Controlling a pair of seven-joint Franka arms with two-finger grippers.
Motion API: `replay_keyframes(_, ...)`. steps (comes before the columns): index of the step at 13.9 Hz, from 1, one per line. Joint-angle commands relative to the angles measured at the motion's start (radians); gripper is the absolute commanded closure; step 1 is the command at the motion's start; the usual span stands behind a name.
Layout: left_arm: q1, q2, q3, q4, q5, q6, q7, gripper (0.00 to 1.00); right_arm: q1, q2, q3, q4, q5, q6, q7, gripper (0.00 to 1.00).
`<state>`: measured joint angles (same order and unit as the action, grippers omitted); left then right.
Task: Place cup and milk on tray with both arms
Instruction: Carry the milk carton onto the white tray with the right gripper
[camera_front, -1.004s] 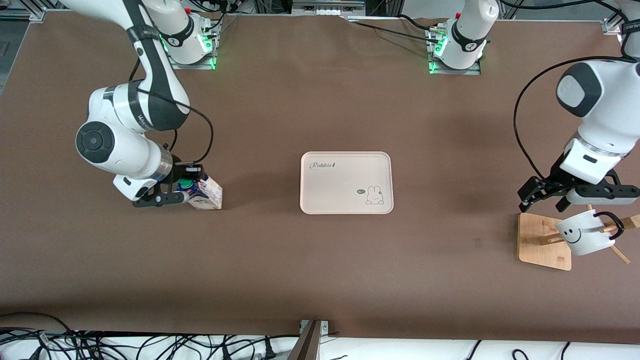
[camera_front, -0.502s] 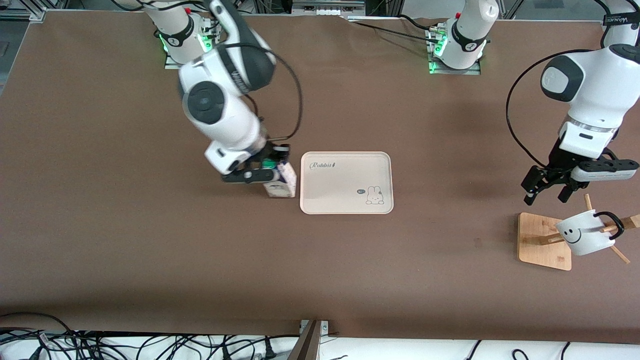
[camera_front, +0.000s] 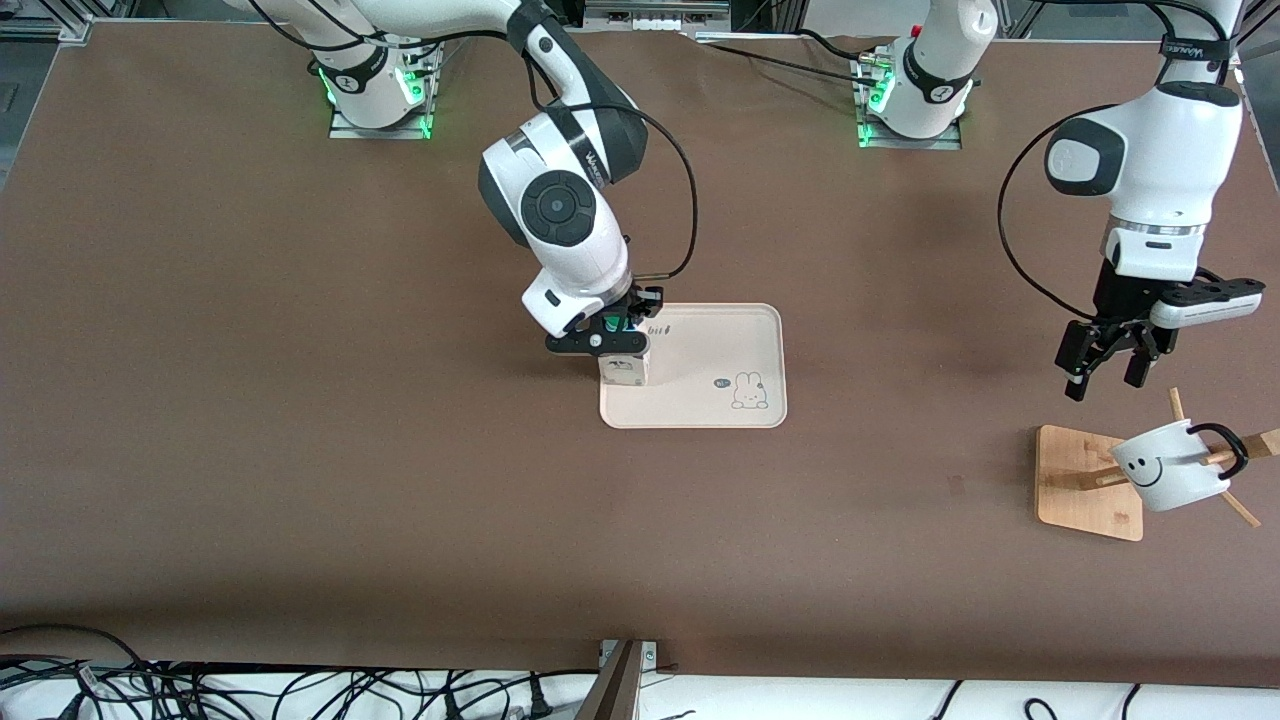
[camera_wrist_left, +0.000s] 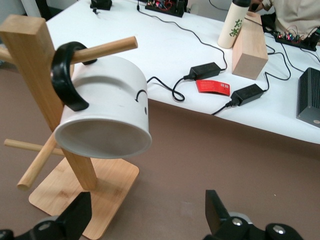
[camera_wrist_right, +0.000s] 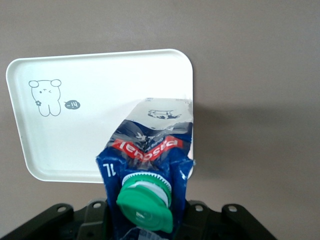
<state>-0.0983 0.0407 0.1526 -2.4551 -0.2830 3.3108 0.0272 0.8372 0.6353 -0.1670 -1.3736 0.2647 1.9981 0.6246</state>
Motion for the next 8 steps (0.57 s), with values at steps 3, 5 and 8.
replay_keyframes(3, -0.014, 0.089, -0.007, 0.024, -0.018, 0.191, -0.004, 0.0, 0.025, 0.038, -0.009, 0.027, 0.028, 0.05, 0.027, 0.64)
replay_keyframes(5, -0.014, 0.126, -0.007, 0.068, -0.019, 0.191, -0.006, 0.0, 0.031, 0.05, -0.009, 0.024, 0.027, 0.064, 0.027, 0.63)
replay_keyframes(8, -0.012, 0.172, -0.007, 0.105, -0.019, 0.191, -0.044, 0.0, 0.031, 0.055, -0.009, 0.024, 0.028, 0.067, 0.029, 0.0)
